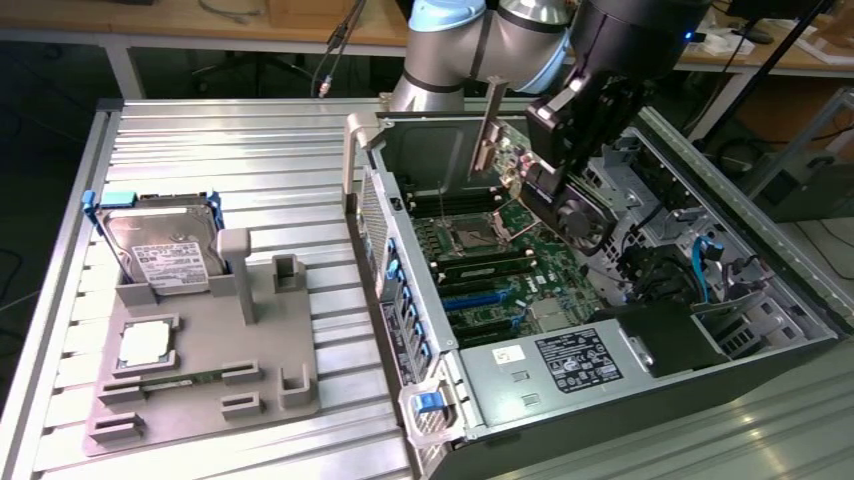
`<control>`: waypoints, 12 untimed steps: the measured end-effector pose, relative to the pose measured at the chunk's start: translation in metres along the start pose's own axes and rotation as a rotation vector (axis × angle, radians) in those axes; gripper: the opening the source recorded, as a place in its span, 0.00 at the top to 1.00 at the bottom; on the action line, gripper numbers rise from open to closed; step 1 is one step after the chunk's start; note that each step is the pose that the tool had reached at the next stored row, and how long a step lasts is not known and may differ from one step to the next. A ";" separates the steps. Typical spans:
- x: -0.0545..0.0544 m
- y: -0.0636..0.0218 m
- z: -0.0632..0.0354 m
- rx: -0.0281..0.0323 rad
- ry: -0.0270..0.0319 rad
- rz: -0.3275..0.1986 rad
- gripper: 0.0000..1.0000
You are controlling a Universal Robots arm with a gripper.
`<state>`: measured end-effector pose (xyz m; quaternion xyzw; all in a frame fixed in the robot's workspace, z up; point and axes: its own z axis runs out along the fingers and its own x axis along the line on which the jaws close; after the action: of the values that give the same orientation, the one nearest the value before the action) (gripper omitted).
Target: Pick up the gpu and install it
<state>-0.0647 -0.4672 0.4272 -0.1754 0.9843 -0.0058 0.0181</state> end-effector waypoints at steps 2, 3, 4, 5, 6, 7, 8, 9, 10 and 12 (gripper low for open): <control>0.000 0.0000 0.0000 -0.0001 -0.0001 -0.006 0.73; 0.000 0.0000 0.0000 -0.0002 -0.0001 -0.009 0.73; 0.000 0.0000 0.0000 -0.0003 -0.0002 -0.011 0.73; 0.000 0.0000 0.0000 -0.0005 -0.0003 -0.015 0.73; 0.000 0.0000 0.0000 -0.0006 -0.0003 -0.017 0.73; 0.000 0.0000 0.0000 -0.0006 -0.0003 -0.020 0.73; 0.000 0.0000 0.0000 -0.0007 -0.0004 -0.023 0.73; 0.000 0.0000 0.0000 -0.0008 -0.0005 -0.026 0.73; 0.000 0.0000 0.0000 -0.0010 -0.0005 -0.030 0.73; 0.000 0.0000 0.0000 -0.0012 -0.0007 -0.038 0.73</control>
<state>-0.0647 -0.4672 0.4272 -0.1943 0.9808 -0.0055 0.0182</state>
